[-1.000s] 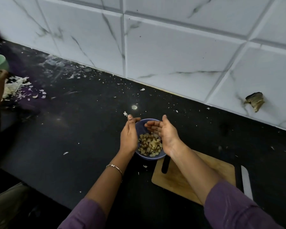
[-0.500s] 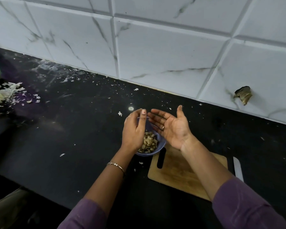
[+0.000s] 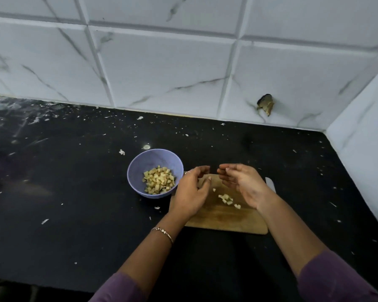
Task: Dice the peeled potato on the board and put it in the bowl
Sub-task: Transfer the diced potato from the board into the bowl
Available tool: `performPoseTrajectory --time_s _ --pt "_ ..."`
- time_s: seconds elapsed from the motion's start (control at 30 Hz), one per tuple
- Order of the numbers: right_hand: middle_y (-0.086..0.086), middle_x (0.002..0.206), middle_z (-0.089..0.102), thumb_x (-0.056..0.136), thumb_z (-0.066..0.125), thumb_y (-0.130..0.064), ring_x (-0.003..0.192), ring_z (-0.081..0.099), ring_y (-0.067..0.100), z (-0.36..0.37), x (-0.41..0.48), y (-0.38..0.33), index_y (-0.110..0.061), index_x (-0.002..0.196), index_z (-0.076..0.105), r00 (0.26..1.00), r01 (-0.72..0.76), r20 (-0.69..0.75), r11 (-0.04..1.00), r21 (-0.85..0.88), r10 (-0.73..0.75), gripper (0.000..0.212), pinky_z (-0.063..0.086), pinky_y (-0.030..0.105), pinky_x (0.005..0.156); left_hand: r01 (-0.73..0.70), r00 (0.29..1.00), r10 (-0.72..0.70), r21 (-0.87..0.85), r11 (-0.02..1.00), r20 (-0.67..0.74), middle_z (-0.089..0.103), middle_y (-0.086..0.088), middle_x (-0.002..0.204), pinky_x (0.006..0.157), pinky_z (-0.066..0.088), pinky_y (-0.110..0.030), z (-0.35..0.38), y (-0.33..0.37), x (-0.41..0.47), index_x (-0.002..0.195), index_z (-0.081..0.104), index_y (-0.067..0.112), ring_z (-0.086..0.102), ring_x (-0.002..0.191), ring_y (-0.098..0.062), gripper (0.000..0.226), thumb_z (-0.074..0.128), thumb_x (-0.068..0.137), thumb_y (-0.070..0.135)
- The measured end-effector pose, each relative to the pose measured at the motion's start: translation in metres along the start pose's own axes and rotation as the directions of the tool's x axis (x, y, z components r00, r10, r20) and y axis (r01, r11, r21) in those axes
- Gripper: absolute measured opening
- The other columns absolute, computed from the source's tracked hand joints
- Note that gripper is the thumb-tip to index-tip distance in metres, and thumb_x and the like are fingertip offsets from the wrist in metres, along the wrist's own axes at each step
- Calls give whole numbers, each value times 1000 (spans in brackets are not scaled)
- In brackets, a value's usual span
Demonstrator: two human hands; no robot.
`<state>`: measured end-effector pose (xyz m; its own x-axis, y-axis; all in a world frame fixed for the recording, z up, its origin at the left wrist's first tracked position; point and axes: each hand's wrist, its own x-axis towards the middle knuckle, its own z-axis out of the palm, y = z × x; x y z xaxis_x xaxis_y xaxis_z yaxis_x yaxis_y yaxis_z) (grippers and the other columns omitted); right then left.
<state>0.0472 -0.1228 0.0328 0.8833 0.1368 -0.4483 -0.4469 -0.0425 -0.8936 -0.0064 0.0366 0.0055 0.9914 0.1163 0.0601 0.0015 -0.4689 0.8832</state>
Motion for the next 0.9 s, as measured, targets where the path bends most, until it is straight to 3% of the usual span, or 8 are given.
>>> performPoseTrajectory --time_s 0.17,0.3,0.4,0.57,0.67,0.77,0.83,0.9 --pt "4 112 68 85 70 6 104 64 14 -29 -12 36 -9 116 66 995 73 -36 927 -367 -93 35 54 19 81 62 990 -81 155 986 118 59 -1 133 105 44 -30 18 -16 -6 144 46 14 54 124 -15 51 61 95 17" --pt "-8 110 65 79 75 3 92 62 4 -41 -15 63 -15 119 65 985 93 -52 765 -637 -163 45 53 21 85 27 975 -92 305 952 201 56 -3 136 109 36 -29 26 -27 -11 150 37 18 41 133 -20 58 58 95 19" --pt "-16 97 64 79 72 2 84 62 -1 -40 -24 76 -19 113 68 954 109 -115 677 -728 -278 40 49 13 75 -9 964 -84 344 939 254 48 -2 144 114 30 -30 27 -32 -14 154 28 22 28 140 -17 63 53 96 17" --pt "-13 89 67 82 69 1 84 63 2 -25 -23 81 -21 103 70 914 158 -141 654 -740 -381 31 55 25 82 -96 937 -53 400 912 346 46 6 147 116 25 -41 30 -31 -17 154 24 30 25 140 -17 63 46 97 15" --pt "-11 92 68 82 71 -2 87 64 4 -15 -17 80 -20 104 70 903 193 -124 647 -737 -410 28 55 25 84 -80 931 -56 350 933 361 45 10 147 115 20 -44 31 -31 -20 152 26 35 25 140 -14 63 44 96 12" --pt "-8 95 68 84 73 -3 89 64 4 -11 -15 77 -19 102 68 903 231 -111 686 -690 -416 25 54 21 84 -22 944 -42 191 981 327 50 19 142 116 25 -47 29 -43 -20 149 36 29 32 140 -11 61 43 91 10" --pt "-7 94 68 84 73 -3 89 65 5 -10 -15 76 -23 99 64 889 268 -114 705 -657 -444 27 54 21 84 31 953 -42 44 999 299 52 23 137 117 27 -38 25 -50 -19 148 38 21 36 139 -7 61 42 89 7" --pt "-8 96 66 85 73 -5 90 64 6 -12 -17 78 -21 103 66 865 288 -105 657 -696 -491 25 54 24 86 108 948 -88 -48 993 305 56 16 137 114 26 -25 23 -49 -17 149 34 20 38 138 -4 60 42 94 -3"
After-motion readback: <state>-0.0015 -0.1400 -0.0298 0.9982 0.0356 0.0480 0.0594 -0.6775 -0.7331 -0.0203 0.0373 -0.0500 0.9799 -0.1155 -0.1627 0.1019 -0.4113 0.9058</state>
